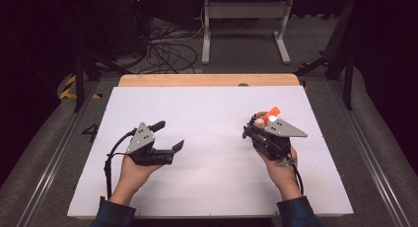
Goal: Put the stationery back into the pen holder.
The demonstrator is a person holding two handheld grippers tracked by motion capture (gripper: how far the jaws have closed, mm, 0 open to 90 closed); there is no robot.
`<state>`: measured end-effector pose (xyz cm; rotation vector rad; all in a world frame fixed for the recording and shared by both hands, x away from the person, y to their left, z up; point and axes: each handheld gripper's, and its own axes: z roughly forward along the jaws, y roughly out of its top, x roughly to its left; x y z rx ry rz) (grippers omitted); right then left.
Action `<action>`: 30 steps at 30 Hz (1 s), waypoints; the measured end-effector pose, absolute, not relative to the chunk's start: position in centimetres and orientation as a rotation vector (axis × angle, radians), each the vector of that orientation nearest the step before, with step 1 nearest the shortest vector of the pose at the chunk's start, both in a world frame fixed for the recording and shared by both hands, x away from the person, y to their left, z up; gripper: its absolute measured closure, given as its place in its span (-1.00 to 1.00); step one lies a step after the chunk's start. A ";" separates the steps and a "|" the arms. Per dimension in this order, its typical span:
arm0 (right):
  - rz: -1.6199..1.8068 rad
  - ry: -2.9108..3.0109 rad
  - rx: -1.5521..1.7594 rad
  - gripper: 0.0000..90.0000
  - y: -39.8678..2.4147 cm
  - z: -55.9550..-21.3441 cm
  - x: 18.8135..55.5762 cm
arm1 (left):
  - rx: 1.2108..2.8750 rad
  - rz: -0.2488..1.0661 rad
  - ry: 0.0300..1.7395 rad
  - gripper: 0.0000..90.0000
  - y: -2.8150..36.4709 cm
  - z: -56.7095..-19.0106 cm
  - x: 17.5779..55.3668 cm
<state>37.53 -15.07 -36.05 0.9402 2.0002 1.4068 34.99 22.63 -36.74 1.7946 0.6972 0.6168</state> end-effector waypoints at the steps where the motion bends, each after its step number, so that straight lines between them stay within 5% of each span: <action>1: 1.409 1.994 0.939 0.78 -15.2 -36.0 37.6 | 1.796 0.618 0.698 -0.72 22.8 -36.8 35.0; 30: 1.440 1.827 0.981 0.78 -18.5 -33.0 38.9 | 1.798 0.642 0.703 -0.71 24.8 -38.2 34.3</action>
